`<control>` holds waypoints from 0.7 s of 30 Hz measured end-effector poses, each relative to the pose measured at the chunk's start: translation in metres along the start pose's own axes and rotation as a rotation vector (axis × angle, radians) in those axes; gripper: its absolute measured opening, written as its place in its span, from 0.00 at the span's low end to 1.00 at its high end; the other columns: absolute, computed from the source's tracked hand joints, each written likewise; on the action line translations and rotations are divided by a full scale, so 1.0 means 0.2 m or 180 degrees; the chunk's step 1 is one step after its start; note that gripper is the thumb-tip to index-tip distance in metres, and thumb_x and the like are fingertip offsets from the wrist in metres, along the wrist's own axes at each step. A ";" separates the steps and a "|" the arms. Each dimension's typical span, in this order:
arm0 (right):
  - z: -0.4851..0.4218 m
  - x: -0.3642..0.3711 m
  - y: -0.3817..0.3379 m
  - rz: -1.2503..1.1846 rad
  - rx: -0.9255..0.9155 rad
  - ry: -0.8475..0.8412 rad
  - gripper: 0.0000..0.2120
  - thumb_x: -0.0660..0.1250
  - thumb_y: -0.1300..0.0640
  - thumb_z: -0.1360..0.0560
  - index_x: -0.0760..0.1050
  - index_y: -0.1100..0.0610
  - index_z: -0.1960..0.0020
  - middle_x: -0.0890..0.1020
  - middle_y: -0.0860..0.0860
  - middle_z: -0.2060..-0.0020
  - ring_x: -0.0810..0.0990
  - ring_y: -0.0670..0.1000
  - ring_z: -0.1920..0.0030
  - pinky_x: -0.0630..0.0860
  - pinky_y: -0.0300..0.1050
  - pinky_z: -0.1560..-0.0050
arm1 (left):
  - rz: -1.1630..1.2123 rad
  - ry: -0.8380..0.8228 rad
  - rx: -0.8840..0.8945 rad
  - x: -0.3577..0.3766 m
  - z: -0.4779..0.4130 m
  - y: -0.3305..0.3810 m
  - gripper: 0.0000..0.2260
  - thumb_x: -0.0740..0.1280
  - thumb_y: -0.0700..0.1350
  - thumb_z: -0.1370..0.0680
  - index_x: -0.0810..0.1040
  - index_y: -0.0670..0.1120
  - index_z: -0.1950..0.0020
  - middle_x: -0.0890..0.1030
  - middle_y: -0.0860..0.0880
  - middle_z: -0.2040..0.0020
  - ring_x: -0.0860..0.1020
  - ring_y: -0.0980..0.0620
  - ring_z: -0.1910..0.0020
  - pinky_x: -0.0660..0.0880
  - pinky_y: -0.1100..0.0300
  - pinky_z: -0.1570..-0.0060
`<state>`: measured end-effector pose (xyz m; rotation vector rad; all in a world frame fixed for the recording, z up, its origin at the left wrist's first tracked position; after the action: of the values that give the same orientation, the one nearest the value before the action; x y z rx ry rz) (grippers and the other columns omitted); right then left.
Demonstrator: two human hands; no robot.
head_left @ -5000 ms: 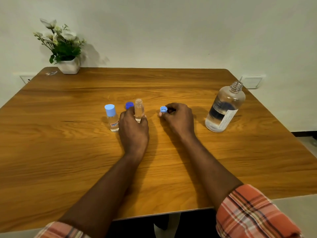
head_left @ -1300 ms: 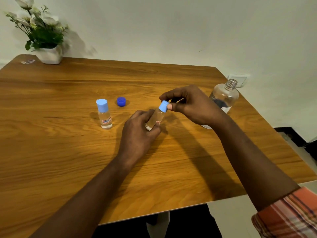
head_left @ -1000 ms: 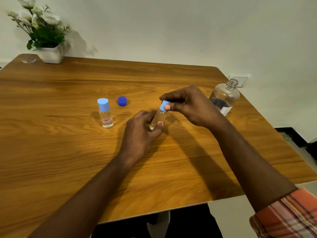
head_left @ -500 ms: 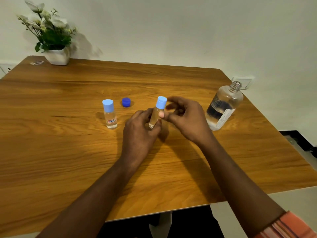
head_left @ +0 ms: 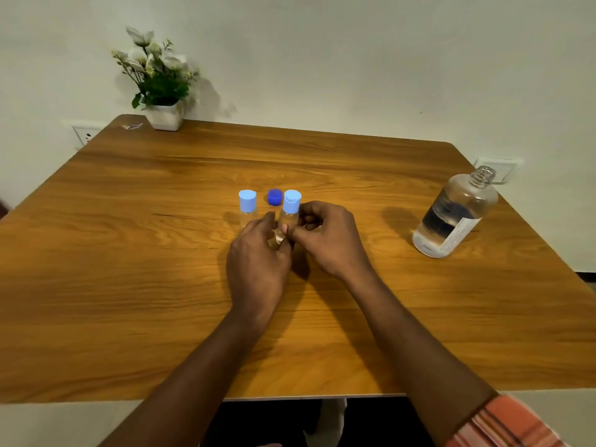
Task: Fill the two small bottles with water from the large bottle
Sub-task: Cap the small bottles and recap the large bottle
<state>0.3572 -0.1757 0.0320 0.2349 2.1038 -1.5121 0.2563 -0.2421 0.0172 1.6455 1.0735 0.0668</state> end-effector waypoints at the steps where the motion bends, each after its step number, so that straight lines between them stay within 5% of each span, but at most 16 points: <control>1: -0.01 0.02 -0.01 0.0028 -0.0017 0.0027 0.12 0.74 0.51 0.33 0.82 0.53 0.51 0.84 0.46 0.61 0.83 0.46 0.59 0.80 0.55 0.57 | 0.0047 0.0036 -0.0072 -0.02 0.01 -0.01 0.18 0.70 0.42 0.26 0.78 0.46 0.37 0.83 0.44 0.48 0.81 0.46 0.50 0.77 0.51 0.52; 8: -0.03 0.08 0.00 0.0206 -0.0064 0.0140 0.14 0.75 0.51 0.32 0.82 0.55 0.48 0.84 0.47 0.59 0.82 0.45 0.58 0.80 0.51 0.56 | 0.0086 0.0038 -0.0193 -0.08 0.07 -0.04 0.13 0.71 0.37 0.29 0.83 0.45 0.45 0.85 0.44 0.56 0.83 0.45 0.56 0.78 0.49 0.54; 15: -0.02 0.09 0.00 0.0137 -0.0108 0.0091 0.15 0.75 0.53 0.32 0.82 0.57 0.47 0.85 0.48 0.57 0.82 0.46 0.55 0.79 0.47 0.54 | 0.0060 -0.0059 -0.0154 -0.08 0.08 -0.03 0.16 0.72 0.38 0.28 0.81 0.47 0.41 0.85 0.46 0.52 0.83 0.48 0.54 0.79 0.51 0.51; 21: -0.04 0.02 0.06 0.0032 0.0133 -0.0002 0.23 0.70 0.66 0.31 0.77 0.57 0.36 0.82 0.50 0.49 0.81 0.46 0.50 0.77 0.40 0.47 | 0.0230 -0.0058 -0.0209 -0.08 0.09 -0.03 0.13 0.72 0.38 0.29 0.83 0.46 0.44 0.85 0.48 0.54 0.83 0.51 0.54 0.79 0.52 0.50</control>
<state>0.3563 -0.1650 0.0226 0.2597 2.0691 -1.5513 0.2531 -0.2653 0.0132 1.6227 0.9880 0.1329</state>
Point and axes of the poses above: each hand's wrist, its own z-axis away from the middle knuckle, its own x-axis out of the palm, y = z × x, the point moved 1 cm from there along -z, towards the middle knuckle
